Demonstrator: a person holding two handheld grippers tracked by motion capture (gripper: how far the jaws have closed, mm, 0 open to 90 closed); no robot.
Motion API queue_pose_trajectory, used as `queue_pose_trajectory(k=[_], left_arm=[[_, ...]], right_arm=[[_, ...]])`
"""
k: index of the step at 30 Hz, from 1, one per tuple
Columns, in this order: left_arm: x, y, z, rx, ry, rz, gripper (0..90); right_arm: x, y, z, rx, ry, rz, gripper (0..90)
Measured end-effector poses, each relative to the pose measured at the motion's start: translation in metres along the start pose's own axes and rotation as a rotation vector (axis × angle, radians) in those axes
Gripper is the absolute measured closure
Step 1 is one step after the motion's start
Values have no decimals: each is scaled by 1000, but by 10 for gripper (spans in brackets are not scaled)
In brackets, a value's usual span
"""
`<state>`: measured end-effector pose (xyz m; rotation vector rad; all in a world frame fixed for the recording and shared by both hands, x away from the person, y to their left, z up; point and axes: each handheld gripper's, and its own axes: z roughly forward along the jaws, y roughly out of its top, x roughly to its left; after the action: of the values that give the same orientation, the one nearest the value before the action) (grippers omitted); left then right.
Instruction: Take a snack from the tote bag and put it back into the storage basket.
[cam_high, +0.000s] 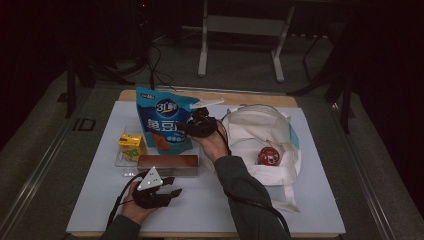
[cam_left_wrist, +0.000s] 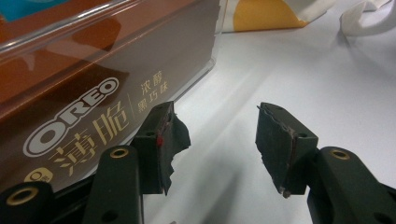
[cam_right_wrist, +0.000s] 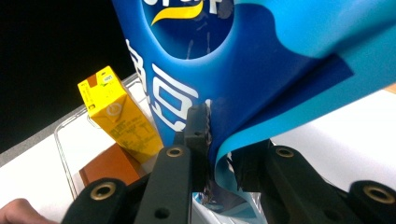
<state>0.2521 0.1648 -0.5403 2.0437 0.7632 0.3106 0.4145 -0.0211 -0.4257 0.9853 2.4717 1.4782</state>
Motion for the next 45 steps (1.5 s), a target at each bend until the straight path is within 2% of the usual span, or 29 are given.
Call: queue_pose_trajectory(k=[5,15,19,22,27,34,45], left_arm=[[0,0,0,0,-1,-1,478],[0,0,0,0,-3,-1,478],[0,0,0,-1,-4,-1,478],[0,0,0,-1,-5,-1,478],[0,0,0,-1,-4,-2,478],[0,0,0,-1,-6,-3,478],[1,0,0,0,-5,-8,477]], right_arm=[[7,6,8,4,-8,-36,787],[15,10,22,2,11,-57,788],[18,11,25,1,1,-70,772],[17,11,24,16,-16,-80,732],[16,10,22,34,-26,-70,661],[15,8,18,41,-33,-62,613],[7,8,-7,26,-32,-59,587]])
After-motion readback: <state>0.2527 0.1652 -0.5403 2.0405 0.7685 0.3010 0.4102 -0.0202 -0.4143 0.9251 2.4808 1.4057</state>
